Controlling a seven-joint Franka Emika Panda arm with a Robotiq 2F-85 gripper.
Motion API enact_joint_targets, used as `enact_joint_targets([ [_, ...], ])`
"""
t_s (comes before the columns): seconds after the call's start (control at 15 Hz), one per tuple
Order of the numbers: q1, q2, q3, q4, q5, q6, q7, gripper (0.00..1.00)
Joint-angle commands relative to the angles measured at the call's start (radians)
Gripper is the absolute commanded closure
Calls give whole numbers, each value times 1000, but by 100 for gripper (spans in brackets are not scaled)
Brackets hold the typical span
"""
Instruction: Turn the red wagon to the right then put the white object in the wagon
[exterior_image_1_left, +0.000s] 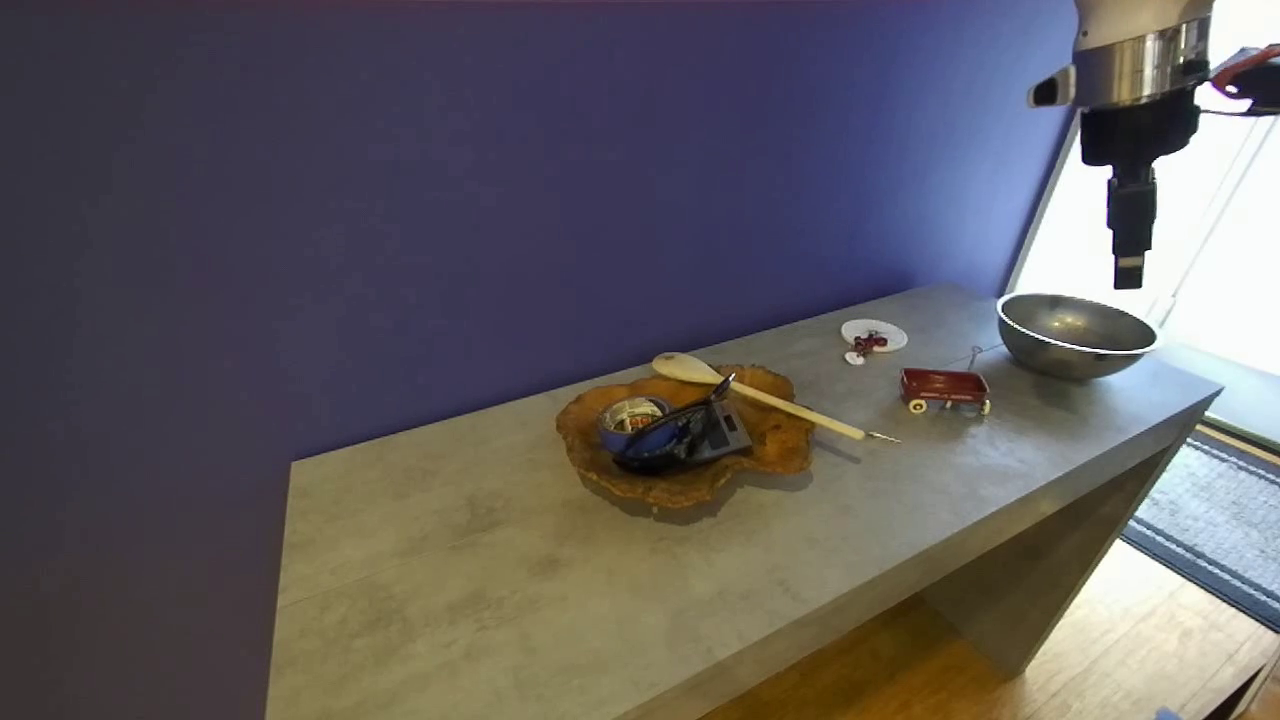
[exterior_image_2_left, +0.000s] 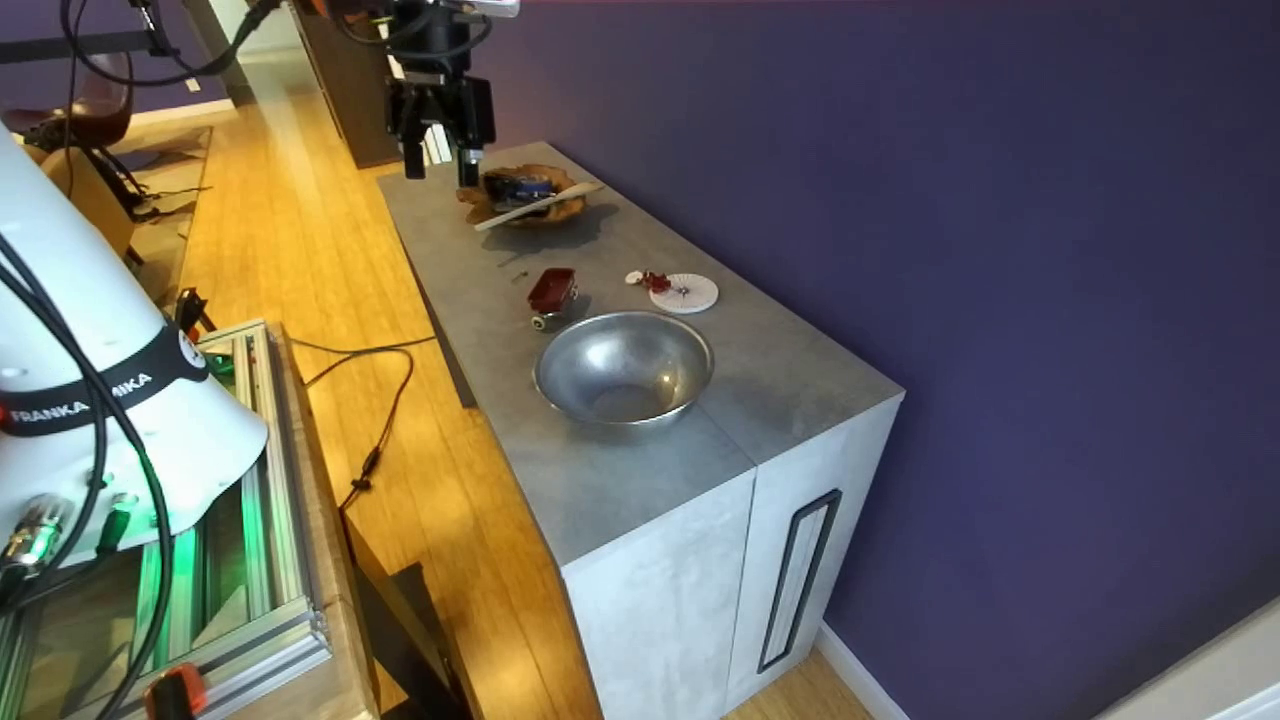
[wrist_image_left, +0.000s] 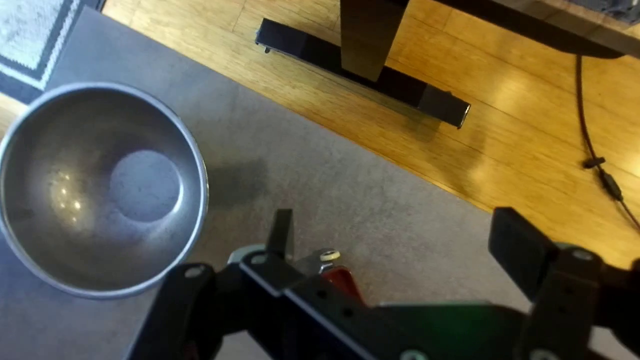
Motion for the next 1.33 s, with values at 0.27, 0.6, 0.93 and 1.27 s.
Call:
enact_joint_targets([
  [0.27,28,274,7,90,-94,327,-248,0],
  [0.6,15,345,14,114,-32,348,-357,0],
  [0.93,1,419,20,160,-3,377,-417,0],
  [1.27,-46,449,14,153,166,470,-351,0],
])
